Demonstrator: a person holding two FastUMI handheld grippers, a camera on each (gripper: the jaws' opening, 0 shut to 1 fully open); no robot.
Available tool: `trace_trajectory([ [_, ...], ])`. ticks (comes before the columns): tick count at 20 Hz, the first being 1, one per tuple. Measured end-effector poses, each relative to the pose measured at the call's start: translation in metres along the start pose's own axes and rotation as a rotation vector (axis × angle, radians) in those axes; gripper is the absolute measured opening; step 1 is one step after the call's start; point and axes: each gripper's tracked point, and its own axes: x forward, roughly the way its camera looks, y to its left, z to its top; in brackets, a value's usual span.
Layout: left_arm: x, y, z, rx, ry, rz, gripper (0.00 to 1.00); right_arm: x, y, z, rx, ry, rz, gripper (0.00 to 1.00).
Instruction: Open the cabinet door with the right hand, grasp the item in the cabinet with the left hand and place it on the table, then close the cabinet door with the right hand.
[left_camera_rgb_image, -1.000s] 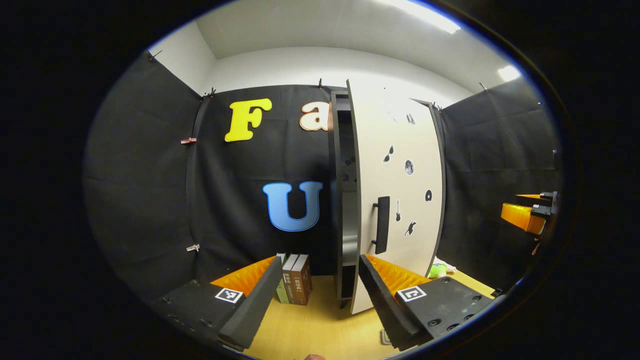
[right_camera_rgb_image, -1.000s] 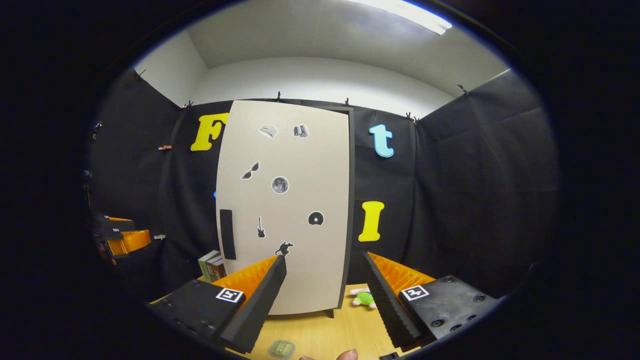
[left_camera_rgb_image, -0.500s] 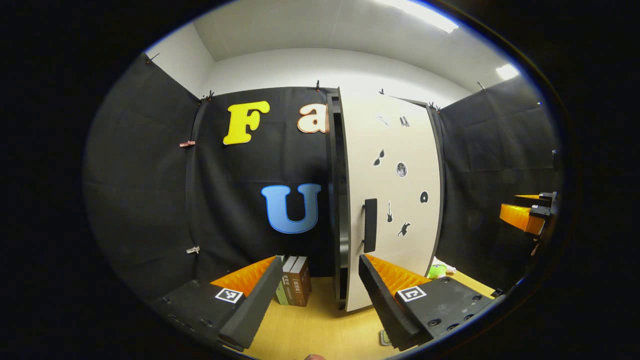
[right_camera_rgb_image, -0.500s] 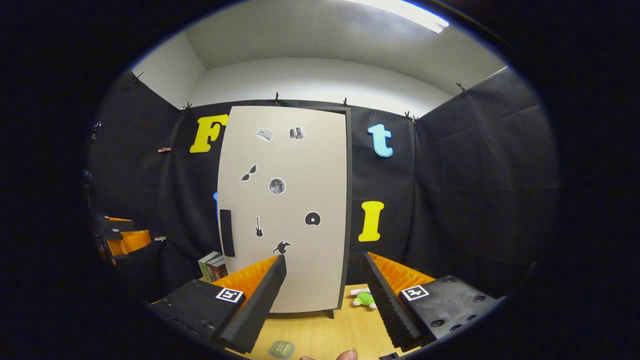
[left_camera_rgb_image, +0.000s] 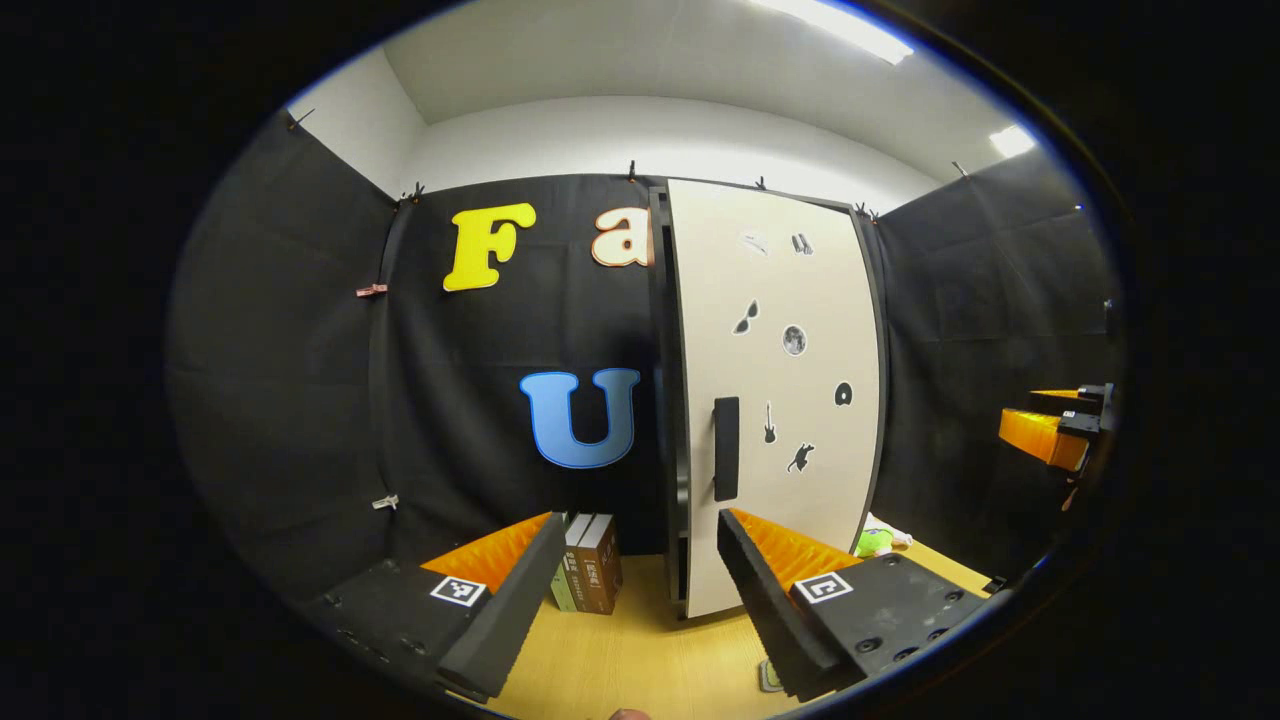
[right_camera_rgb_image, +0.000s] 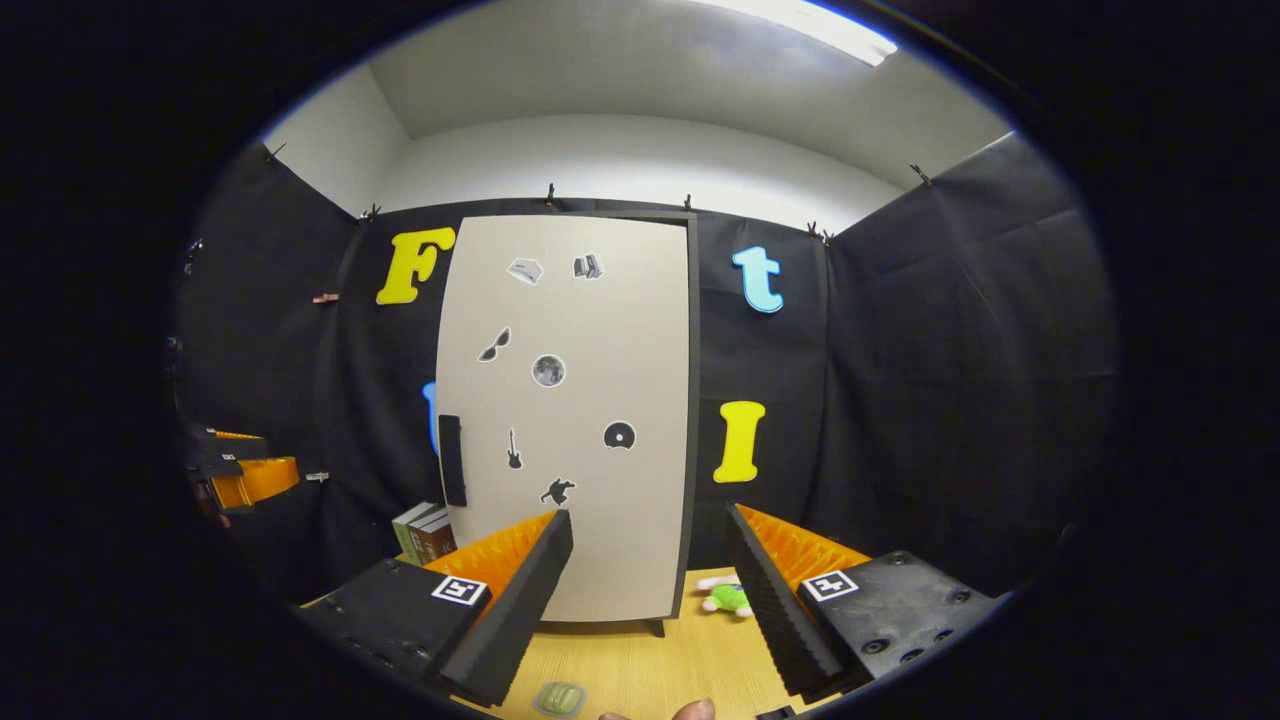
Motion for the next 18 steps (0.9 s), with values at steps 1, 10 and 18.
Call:
trace_trajectory([
  [1, -0.0001, -0.0007, 0.0001, -0.001, 0.0, 0.0, 0.96, -0.0007, 0.0007, -0.0002, 0.001, 0.0, 0.0, 0.98],
  [10, 0.0001, -0.0013, 0.001, -0.001, 0.003, 0.0, 0.96, -0.0018, 0.0011, -0.0011, -0.001, 0.001, -0.004, 0.98],
  [18, 0.0001, -0.0016, -0.0002, 0.001, 0.008, -0.003, 0.96, -0.0019, 0.0032, -0.0026, 0.0, 0.002, -0.005, 0.98],
])
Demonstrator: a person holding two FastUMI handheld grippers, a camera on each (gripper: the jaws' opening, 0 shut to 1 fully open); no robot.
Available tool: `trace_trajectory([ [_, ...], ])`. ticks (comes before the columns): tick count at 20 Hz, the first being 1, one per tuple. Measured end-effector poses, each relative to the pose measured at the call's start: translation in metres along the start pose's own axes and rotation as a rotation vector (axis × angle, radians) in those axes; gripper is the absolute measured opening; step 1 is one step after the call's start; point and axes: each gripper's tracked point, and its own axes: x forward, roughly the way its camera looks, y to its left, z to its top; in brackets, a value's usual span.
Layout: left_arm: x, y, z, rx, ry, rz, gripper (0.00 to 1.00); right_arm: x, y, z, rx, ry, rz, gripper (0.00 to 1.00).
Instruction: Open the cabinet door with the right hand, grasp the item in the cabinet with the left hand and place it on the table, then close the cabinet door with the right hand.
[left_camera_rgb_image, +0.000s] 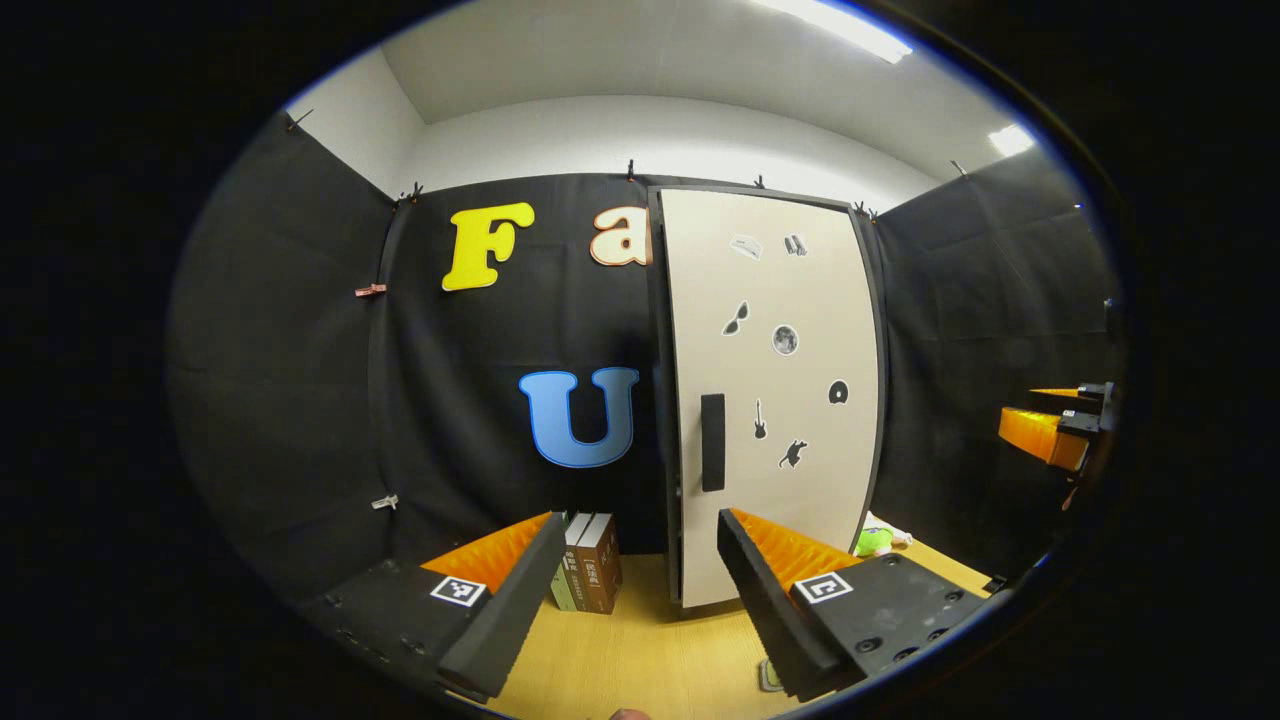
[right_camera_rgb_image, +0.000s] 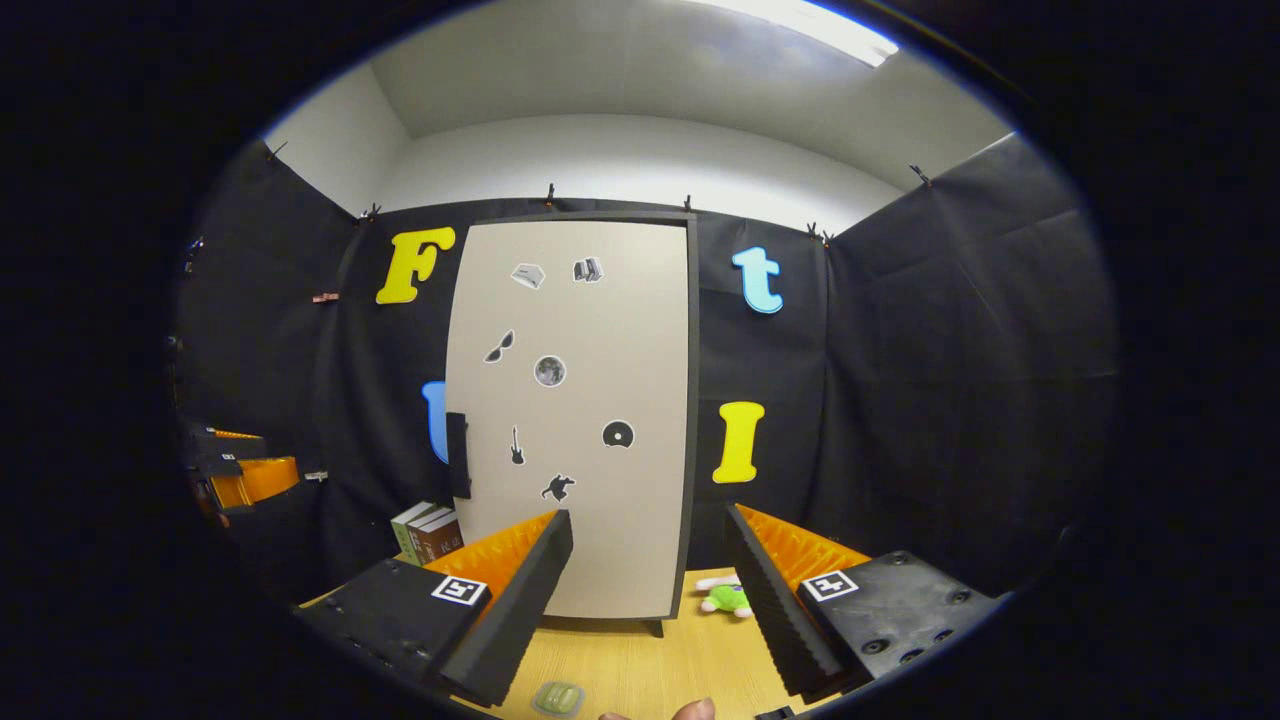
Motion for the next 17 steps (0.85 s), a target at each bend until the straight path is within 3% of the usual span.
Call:
trace_trajectory([
  [17, -0.009, 0.003, 0.008, 0.0, 0.001, -0.001, 0.96, 0.003, 0.003, -0.002, -0.004, 0.001, -0.004, 0.98],
])
